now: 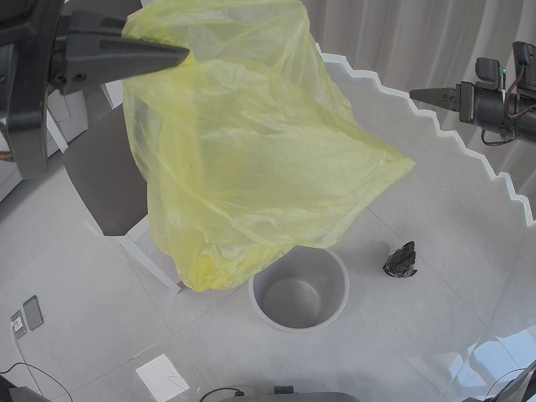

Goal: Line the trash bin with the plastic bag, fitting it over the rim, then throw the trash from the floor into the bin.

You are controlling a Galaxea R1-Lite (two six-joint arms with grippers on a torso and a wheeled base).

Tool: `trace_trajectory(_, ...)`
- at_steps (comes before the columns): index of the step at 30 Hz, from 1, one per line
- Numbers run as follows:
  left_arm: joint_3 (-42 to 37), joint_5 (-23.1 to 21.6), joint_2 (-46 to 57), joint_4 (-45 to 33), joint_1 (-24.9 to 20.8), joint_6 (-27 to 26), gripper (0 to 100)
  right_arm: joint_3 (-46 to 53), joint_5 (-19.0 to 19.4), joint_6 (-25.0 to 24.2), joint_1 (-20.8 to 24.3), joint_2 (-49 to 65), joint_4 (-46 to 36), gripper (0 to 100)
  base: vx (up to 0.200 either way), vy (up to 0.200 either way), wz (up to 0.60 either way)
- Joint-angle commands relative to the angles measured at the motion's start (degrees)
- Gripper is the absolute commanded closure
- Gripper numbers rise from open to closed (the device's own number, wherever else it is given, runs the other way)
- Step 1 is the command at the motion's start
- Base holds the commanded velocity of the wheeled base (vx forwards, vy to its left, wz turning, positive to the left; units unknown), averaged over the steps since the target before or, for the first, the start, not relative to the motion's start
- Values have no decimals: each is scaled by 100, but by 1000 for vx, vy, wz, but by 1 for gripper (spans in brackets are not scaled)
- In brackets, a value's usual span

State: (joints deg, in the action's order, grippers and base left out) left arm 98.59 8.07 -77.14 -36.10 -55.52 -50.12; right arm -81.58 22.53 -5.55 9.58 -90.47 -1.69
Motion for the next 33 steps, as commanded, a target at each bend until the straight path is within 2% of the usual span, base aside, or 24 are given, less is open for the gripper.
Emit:
trace_trajectory(1, -41, 28, -3, 6, -82, 2, 100, -25, 15, 1, 140, -340, -24, 0, 0, 0, 0)
trace_trajectory(5, -50, 28, -11, 15, -82, 2, 100, 371, 15, 10, 272, -252, -77, 0, 0, 0, 0)
trace_trajectory(15, -24, 37, -3, 85, -135, -7, 100, 1223, 32, 45, 281, 258, -59, 0, 0, 0, 0)
trace_trajectory(23, -15, 89, -11, 103, -144, 2, 100, 1487, 120, 45, 378, 556, -68, 0, 0, 0, 0)
trace_trajectory(33, 47, 98, -29, 138, -126, 2, 100, 1979, 120, 54, 782, 1136, -121, 0, 0, 0, 0)
